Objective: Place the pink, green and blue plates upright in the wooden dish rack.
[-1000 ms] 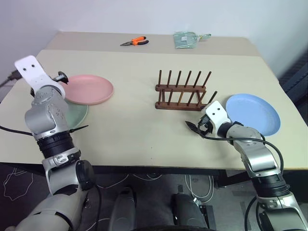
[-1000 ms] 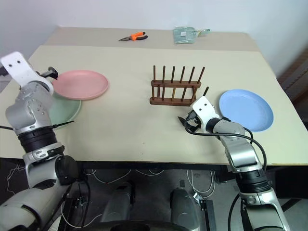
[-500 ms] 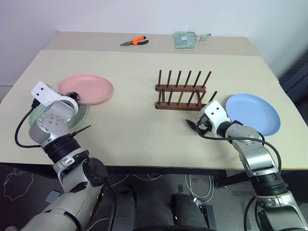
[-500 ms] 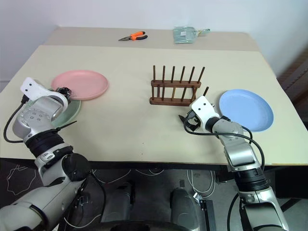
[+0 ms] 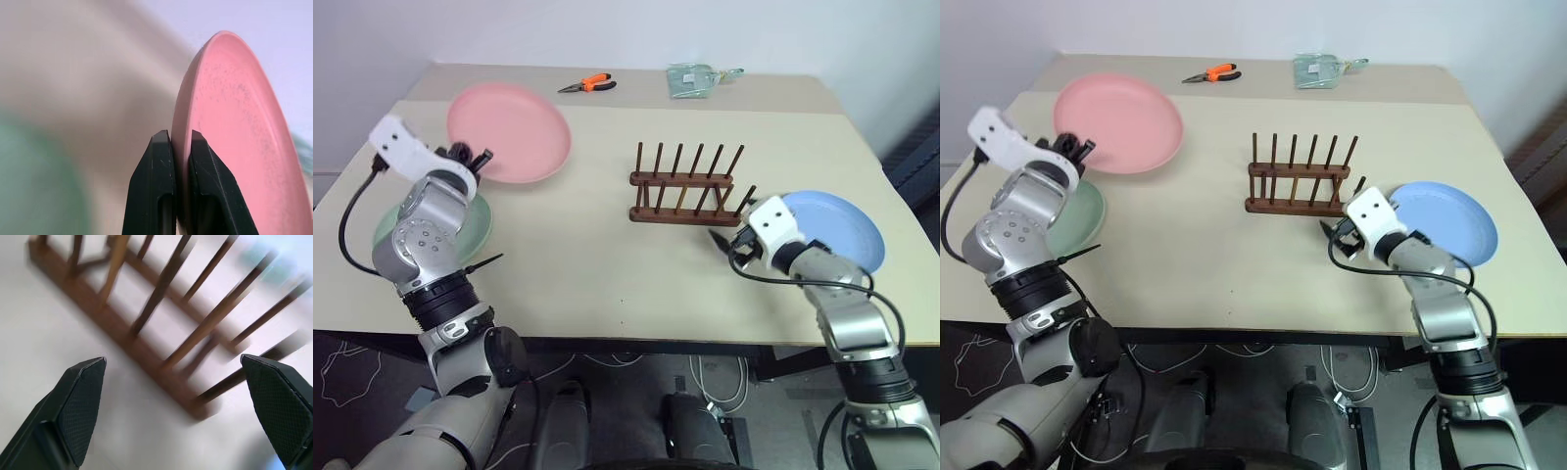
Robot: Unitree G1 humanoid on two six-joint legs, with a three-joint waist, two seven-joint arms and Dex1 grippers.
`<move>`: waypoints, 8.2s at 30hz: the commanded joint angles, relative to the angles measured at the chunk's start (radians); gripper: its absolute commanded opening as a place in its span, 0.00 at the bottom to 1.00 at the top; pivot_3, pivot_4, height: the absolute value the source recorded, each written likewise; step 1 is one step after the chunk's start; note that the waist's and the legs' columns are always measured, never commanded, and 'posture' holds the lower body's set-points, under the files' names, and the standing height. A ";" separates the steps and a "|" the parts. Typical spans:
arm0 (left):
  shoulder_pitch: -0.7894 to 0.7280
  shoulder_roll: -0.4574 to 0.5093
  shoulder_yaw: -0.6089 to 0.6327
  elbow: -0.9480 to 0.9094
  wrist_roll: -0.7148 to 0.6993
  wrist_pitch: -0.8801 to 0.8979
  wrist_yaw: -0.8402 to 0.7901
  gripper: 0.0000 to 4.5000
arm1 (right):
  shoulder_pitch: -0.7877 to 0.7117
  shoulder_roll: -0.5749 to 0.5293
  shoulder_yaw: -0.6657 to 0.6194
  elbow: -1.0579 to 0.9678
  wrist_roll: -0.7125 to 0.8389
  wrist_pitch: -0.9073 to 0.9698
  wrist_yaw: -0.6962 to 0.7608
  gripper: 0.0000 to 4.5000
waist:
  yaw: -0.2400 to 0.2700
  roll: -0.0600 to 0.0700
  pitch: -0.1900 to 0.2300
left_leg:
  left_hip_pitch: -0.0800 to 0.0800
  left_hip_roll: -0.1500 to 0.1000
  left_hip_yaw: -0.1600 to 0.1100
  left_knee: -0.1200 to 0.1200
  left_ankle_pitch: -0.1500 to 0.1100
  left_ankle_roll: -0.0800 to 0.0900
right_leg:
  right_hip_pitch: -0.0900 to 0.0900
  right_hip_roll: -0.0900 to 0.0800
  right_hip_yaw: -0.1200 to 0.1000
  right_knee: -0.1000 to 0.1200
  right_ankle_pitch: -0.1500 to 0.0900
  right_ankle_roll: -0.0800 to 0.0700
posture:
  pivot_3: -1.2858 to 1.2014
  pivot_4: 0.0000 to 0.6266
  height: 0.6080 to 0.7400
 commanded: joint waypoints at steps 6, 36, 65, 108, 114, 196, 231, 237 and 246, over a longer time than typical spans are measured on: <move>-0.113 -0.105 -0.335 -0.081 0.003 -0.038 -0.119 0.01 | -0.243 -0.007 0.163 -0.141 -0.105 -0.169 0.098 1.00 | -0.001 0.000 0.000 | 0.000 0.000 0.000 -0.001 0.000 0.000 | 0.000 0.000 0.000 -0.001 0.000 0.001 | 0.52 0.24 1.00; -0.009 0.078 -0.451 0.034 0.203 -0.304 -0.254 0.88 | -0.222 0.112 -0.019 -0.093 -0.015 -0.088 0.035 0.00 | -0.011 0.001 0.000 | 0.000 0.000 0.000 -0.002 0.000 0.000 | -0.001 0.000 0.000 0.000 0.000 0.000 | 0.52 0.24 1.00; 0.320 0.236 -0.660 -0.241 0.060 -0.266 -0.811 0.88 | -0.244 0.222 -0.365 -0.039 0.761 0.508 -0.146 0.00 | -0.025 0.003 0.000 | -0.001 0.001 0.000 -0.001 0.000 0.001 | -0.001 0.000 0.000 0.001 -0.002 -0.004 | 0.52 0.24 1.00; 0.441 0.154 0.141 -0.123 0.267 0.046 0.180 1.00 | -0.135 0.052 0.277 -0.127 0.101 -0.047 0.192 0.98 | -0.022 -0.001 0.001 | -0.001 0.001 0.000 -0.001 0.000 0.000 | -0.003 0.000 0.000 0.001 -0.001 -0.004 | 0.52 0.24 1.00; 0.401 0.090 0.240 -0.073 0.180 0.112 0.195 0.88 | -0.126 0.075 0.272 -0.114 0.070 -0.070 0.185 1.00 | -0.021 -0.002 0.001 | -0.001 0.001 0.000 -0.001 0.000 0.000 | -0.003 0.000 0.000 0.001 -0.001 -0.004 | 0.52 0.24 1.00; 0.482 0.236 -0.649 -0.282 0.181 -0.352 -0.669 0.71 | -0.231 0.400 -0.115 -0.218 0.482 0.507 -0.295 0.72 | -0.025 -0.002 0.002 | -0.002 0.002 0.000 -0.002 0.000 0.000 | -0.004 0.000 0.000 0.001 -0.001 -0.005 | 0.52 0.24 1.00; 0.428 0.238 -0.770 -0.251 0.170 -0.350 -0.883 0.71 | 0.264 -0.134 -0.153 -0.069 0.179 0.277 -0.018 0.94 | -0.028 0.006 0.001 | -0.001 0.001 0.003 0.000 -0.001 0.002 | -0.003 -0.001 0.004 -0.001 -0.002 -0.006 | 0.52 0.24 1.00; 0.449 0.251 -0.771 -0.263 0.200 -0.351 -0.870 0.71 | 0.198 -0.119 -0.108 0.080 0.096 0.243 -0.068 0.38 | -0.025 0.006 0.001 | -0.001 0.001 0.003 0.000 -0.001 0.002 | -0.003 0.000 0.004 -0.001 -0.002 -0.006 | 0.52 0.24 1.00; 0.463 0.258 -0.761 -0.257 0.219 -0.365 -0.854 0.71 | 0.101 -0.075 -0.166 0.059 0.040 0.135 -0.187 0.01 | -0.024 0.006 0.001 | -0.001 0.001 0.003 0.000 -0.001 0.002 | -0.003 0.000 0.004 -0.001 -0.002 -0.005 | 0.52 0.24 1.00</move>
